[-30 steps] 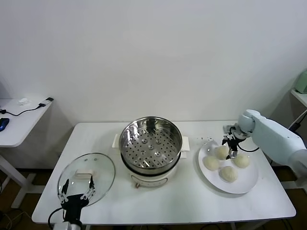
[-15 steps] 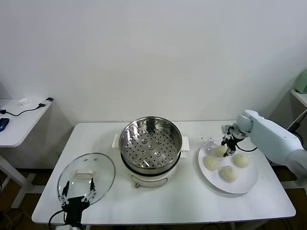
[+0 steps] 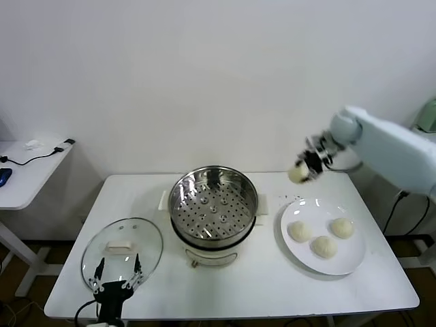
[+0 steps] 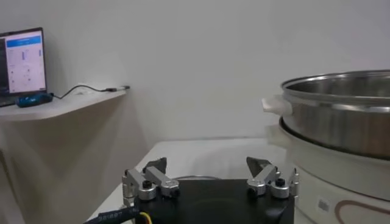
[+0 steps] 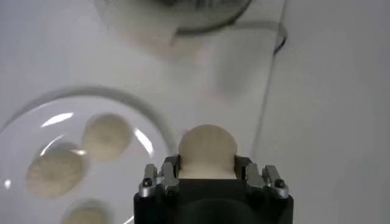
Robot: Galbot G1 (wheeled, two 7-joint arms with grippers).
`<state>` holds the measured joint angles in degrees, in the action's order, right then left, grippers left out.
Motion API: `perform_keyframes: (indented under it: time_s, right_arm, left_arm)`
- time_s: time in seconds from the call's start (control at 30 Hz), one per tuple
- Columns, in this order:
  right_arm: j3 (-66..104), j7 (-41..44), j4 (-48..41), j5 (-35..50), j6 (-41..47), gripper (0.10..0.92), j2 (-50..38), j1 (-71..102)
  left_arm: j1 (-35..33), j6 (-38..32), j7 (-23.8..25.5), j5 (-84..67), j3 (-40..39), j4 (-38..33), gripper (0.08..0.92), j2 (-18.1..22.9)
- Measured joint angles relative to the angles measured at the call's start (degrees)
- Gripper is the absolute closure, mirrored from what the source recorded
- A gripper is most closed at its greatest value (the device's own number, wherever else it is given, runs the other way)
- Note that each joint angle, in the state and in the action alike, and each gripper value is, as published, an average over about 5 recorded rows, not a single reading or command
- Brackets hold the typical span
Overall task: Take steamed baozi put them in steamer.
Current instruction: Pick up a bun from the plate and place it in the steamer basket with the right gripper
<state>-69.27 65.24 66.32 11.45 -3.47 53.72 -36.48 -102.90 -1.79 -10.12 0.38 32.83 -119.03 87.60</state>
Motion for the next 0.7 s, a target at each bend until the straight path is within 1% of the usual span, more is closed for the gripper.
perform_keyframes:
  time_s: [0.17, 0.3, 0.5, 0.7]
  right_arm:
    - [-4.9, -1.5, 5.5, 0.5, -5.1, 0.429, 5.6, -4.7]
    - [-7.2, -3.4, 6.2, -1.8, -11.3, 0.418, 10.2, -5.6]
    - [-8.3, -5.5, 2.7, -6.9, -19.7, 0.414, 16.1, -3.5]
    - [-7.7, -6.5, -3.3, -12.8, -25.9, 0.414, 20.7, 0.5]
  left_arm:
    - [-0.3, -0.4, -0.1, 0.6, -0.5, -0.4, 0.177, -0.2]
    - [-0.5, -0.6, -0.4, 1.0, -0.6, -0.5, 0.177, -0.3]
    - [-0.7, -0.6, -0.6, 1.2, -0.5, -0.3, 0.177, -0.3]
    - [-0.7, -0.7, -0.9, 1.2, -0.5, -0.1, 0.177, -0.3]
